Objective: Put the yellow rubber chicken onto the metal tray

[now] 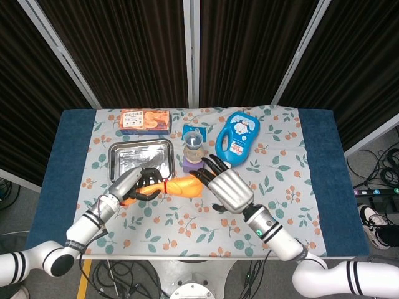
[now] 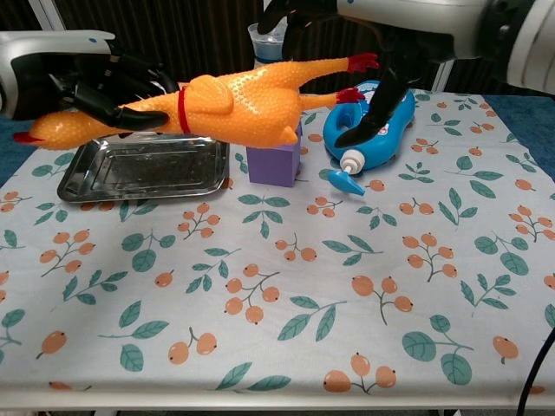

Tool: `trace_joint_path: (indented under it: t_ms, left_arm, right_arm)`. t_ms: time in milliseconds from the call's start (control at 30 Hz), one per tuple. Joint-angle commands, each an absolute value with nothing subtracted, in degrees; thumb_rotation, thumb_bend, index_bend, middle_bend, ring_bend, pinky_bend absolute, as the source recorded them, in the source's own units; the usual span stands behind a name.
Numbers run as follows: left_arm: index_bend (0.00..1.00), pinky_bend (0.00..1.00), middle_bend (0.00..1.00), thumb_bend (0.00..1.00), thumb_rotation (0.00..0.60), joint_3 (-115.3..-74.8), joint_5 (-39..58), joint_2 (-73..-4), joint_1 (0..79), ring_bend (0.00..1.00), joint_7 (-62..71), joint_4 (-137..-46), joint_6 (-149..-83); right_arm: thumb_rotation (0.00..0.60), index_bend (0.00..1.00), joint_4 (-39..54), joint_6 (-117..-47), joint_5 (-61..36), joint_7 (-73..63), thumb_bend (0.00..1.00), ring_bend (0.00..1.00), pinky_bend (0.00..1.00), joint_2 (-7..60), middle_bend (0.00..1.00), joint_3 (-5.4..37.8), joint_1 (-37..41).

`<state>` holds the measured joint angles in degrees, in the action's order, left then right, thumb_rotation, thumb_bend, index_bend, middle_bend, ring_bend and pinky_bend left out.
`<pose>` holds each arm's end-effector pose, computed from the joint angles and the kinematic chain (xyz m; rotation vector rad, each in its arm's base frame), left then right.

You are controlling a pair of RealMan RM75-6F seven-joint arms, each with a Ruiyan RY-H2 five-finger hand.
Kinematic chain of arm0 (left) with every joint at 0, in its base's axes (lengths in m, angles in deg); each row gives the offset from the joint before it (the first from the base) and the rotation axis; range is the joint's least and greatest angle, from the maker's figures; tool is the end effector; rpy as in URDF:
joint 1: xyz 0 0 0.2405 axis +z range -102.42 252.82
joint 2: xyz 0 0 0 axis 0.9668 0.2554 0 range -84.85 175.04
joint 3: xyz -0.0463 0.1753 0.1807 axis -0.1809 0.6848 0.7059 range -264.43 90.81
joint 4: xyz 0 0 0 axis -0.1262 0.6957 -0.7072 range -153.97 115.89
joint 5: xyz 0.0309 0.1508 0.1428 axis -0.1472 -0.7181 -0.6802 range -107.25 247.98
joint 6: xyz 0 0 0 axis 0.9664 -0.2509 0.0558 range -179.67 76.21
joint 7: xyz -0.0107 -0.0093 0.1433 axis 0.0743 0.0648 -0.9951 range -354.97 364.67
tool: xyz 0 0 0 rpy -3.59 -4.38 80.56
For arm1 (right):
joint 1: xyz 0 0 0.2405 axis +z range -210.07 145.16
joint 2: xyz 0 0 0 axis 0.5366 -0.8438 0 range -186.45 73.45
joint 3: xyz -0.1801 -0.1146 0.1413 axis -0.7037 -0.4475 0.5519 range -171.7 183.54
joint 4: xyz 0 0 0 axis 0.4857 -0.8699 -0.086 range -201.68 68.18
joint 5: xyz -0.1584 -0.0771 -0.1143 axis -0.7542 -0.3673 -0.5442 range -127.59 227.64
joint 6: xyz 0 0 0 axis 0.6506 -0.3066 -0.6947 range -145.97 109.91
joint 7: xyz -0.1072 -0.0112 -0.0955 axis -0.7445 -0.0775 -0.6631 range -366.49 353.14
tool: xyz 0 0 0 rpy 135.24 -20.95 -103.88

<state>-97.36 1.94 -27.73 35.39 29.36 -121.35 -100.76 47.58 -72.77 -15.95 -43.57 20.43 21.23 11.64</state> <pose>-0.1334 0.3136 0.0388 -1.6646 -1.7569 -1.2917 -0.0406 -0.2891 0.0391 2.0873 -0.6912 1.1132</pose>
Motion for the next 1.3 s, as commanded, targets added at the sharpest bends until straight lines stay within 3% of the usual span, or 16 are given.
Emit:
trace_joint_path:
  t_ms: [33,367,500,767,933,1100,1300]
  left_arm:
    - [0.74,0.86,0.79,0.79,0.6,-97.7,2.5,-27.1,35.3,0.72,29.1,-122.0,-100.3]
    - [0.74,0.86,0.79,0.79,0.6,-98.3,2.3,-25.7,36.0,0.72,29.3,-123.8,-100.2]
    - [0.74,0.86,0.79,0.79,0.6,-98.3,2.3,-25.4,36.2,0.72,29.2,-124.0,-100.2]
    - [0.74,0.86,0.79,0.79,0.6,-98.5,2.2,-25.0,36.4,0.72,28.9,-124.7,-100.1]
    - [0.74,0.86,0.79,0.79,0.6,-98.5,2.0,-24.9,36.8,0.72,28.6,-124.7,-100.6]
    - [0.74,0.86,0.79,0.79,0.6,-98.4,1.5,-25.1,37.2,0.72,28.0,-124.8,-101.4]
    - [0.74,0.86,0.79,0.79,0.6,-98.5,1.6,-25.6,37.2,0.72,27.3,-124.5,-101.6]
  right_arm:
    - [0.6,0.14,46.8,-73.7,-12.8,-47.0,0.0,0.01,0.03,22.8,0.22,21.3,14.0]
    - [0.6,0.2,44.9,-76.8,-5.1,-51.7,0.03,0.02,0.03,26.3,0.25,21.9,18.6]
    - [0.6,0.3,44.2,-77.7,-3.5,-52.0,0.07,0.06,0.04,27.5,0.29,22.2,20.0]
    - [0.6,0.52,42.0,-80.8,-1.1,-54.1,0.18,0.21,0.1,31.3,0.47,23.0,23.2]
    - [0.6,0.74,40.8,-82.8,-0.9,-54.8,0.38,0.41,0.19,33.1,0.67,23.0,24.4]
    - [0.6,0.94,40.5,-82.6,-0.6,-54.3,0.67,0.59,0.25,33.4,0.84,21.9,24.7]
    - [0.6,1.0,41.4,-81.7,-1.1,-52.8,0.88,0.69,0.28,32.4,0.94,20.6,24.7]
